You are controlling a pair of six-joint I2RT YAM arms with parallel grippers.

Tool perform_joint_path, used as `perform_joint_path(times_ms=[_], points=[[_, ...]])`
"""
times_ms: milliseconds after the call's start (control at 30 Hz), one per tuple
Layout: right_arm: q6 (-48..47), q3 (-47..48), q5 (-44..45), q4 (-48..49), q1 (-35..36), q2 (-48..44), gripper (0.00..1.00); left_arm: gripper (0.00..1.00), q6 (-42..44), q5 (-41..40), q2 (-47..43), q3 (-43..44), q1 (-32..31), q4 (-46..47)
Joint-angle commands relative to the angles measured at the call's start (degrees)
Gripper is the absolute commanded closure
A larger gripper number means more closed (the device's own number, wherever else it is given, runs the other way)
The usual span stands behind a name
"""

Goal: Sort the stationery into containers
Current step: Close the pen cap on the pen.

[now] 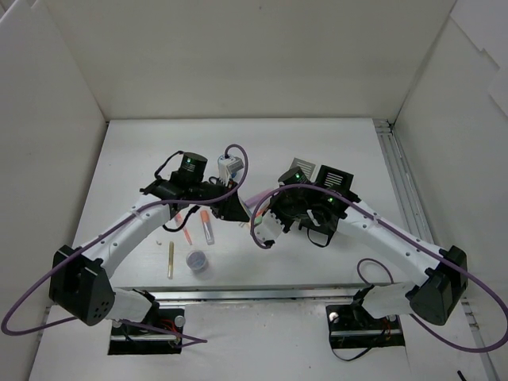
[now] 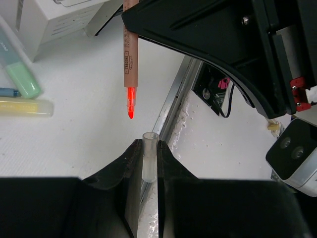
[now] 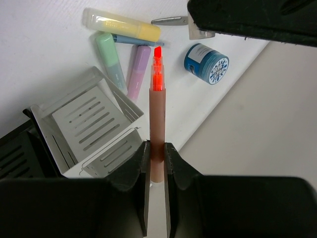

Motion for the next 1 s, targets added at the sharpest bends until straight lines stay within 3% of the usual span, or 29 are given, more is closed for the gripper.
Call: perform_joint_path(times_ms=[0, 967], points=[[0.75, 2.80, 1.00, 1.84, 0.40, -0.60, 1.00, 1.00, -0.35, -0.21, -1.97, 0.24, -0.25, 1.45], [0.58, 3.51, -3.40, 2.46, 0.84, -1.92, 1.00, 1.00, -0.35, -0.12, -0.47, -0.20, -0.78, 1.89]])
